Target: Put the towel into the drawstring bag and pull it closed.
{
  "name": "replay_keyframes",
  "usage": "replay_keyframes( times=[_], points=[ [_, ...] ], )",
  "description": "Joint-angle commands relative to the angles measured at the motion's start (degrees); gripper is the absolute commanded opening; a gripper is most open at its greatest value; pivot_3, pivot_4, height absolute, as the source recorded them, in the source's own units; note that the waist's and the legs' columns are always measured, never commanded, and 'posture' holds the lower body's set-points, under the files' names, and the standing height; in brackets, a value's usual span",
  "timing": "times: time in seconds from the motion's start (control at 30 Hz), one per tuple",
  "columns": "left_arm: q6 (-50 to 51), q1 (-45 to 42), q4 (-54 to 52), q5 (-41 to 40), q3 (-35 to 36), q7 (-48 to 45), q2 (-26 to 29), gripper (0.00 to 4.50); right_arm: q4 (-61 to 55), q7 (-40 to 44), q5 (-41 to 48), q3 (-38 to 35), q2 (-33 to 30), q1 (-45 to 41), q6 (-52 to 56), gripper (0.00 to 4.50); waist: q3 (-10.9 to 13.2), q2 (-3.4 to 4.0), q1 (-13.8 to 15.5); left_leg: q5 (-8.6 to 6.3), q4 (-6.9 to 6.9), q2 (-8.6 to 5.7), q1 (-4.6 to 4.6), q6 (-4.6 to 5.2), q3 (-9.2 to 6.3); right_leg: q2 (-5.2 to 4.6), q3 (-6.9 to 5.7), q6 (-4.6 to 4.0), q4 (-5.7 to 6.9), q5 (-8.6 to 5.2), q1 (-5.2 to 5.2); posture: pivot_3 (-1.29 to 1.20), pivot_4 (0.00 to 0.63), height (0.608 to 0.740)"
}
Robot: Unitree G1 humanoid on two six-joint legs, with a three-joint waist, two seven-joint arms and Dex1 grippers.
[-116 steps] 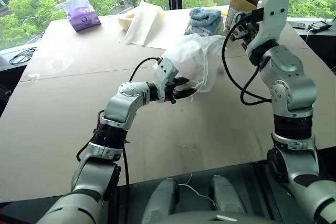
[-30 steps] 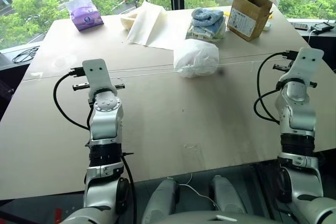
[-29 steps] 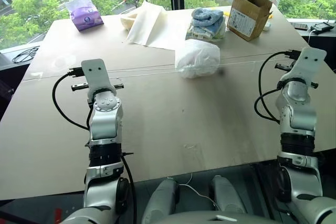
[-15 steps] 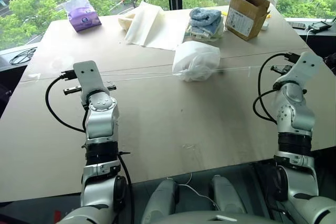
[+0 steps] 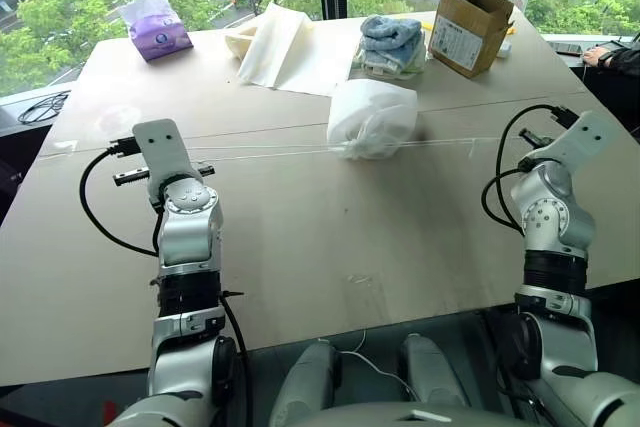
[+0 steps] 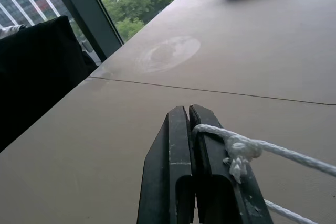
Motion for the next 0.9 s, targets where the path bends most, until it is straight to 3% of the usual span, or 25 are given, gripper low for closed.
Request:
replay_keyframes(
  times=[0.03, 0.07, 0.2, 0.3, 0.4, 0.63, 0.9],
  points=[
    [-2.7, -0.4, 1.6, -2.2, -0.6, -8.8, 2.4, 0.05, -4.0, 14.4, 1.6, 6.1, -5.7, 1.3, 6.4, 0.00, 0.0, 0.00, 0.1, 0.00, 0.00, 0.00, -0.01, 0.00, 0.00, 0.01, -0.01, 0.00, 0.00, 0.00, 0.00, 0.00, 0.150, 0.740],
    [-4.1, -0.2, 1.0, -3.7, -3.2, -13.9, 1.8, 0.05, -6.5, 20.8, 1.5, 11.1, -8.2, 2.9, 8.3, 0.00, 0.0, 0.00, 0.1, 0.00, 0.00, 0.00, 0.00, 0.00, -0.03, 0.01, -0.04, 0.00, -0.02, 0.00, 0.01, 0.00, 0.150, 0.740],
    [-6.4, 4.6, -8.6, -11.9, -15.7, -42.2, 3.9, 1.22, -18.0, 41.4, 5.6, 21.8, -17.5, 10.8, 13.7, 1.37, 0.0, 0.01, 0.6, -0.01, -0.02, -0.01, -0.06, 0.01, -0.12, 0.00, -0.14, 0.00, -0.13, 0.00, 0.05, 0.00, 0.150, 0.740],
    [-6.1, 8.0, -12.4, -12.6, -19.5, -51.0, 7.7, 2.65, -21.7, 49.6, 6.4, 23.6, -22.3, 14.7, 13.9, 2.83, 0.0, 0.01, 0.5, -0.04, -0.01, -0.01, -0.10, 0.07, -0.10, -0.05, -0.11, 0.00, -0.22, 0.00, 0.08, 0.00, 0.150, 0.740],
    [-7.4, 13.0, -13.5, -13.0, -19.0, -57.9, 13.7, 4.04, -23.6, 56.5, 8.1, 20.7, -27.6, 19.2, 13.7, 4.26, 0.0, 0.04, 0.1, -0.04, -0.02, 0.06, 0.03, 0.07, -0.03, 0.02, -0.03, 0.00, -0.17, 0.00, 0.08, 0.00, 0.150, 0.740],
    [-9.4, 21.9, -15.1, -16.0, -15.2, -67.7, 21.5, 4.04, -25.1, 69.0, 10.2, 15.5, -30.8, 27.7, 6.0, 4.26, 0.0, 0.06, 1.0, -0.10, -0.08, 0.13, 0.25, 0.15, -0.01, 0.05, -0.01, -0.01, -0.23, 0.00, 0.33, 0.00, 0.150, 0.740],
    [-9.2, 27.2, -18.7, -19.9, -12.5, -69.6, 20.6, 4.04, -22.4, 74.7, 6.4, 15.8, -29.8, 32.4, -4.4, 4.26, 0.0, 0.07, 2.2, -0.19, -0.10, 0.12, 0.49, 0.29, -0.01, -0.01, -0.02, -0.01, -0.28, 0.00, 0.56, 0.00, 0.150, 0.740]
  ],
)
